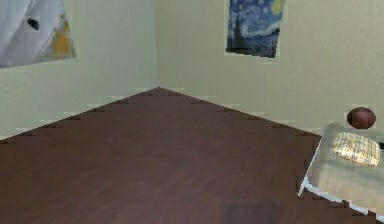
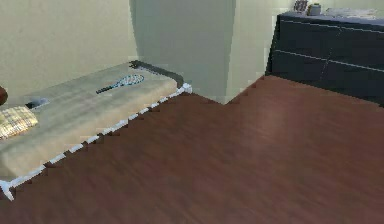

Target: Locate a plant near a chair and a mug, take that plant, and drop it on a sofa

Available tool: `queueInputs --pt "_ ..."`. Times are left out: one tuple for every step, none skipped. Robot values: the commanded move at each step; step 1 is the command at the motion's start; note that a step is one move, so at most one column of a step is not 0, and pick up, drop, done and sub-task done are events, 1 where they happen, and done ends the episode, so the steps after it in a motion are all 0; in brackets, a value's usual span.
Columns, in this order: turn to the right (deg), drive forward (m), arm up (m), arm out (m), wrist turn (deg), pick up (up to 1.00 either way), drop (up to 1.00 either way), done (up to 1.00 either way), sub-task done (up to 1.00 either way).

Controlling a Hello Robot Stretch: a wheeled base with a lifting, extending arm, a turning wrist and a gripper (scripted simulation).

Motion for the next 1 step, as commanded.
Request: queueInputs --pt "-12.0 0.00 0.00 0.00 0.0 0.00 0.00 0.00 0.00"
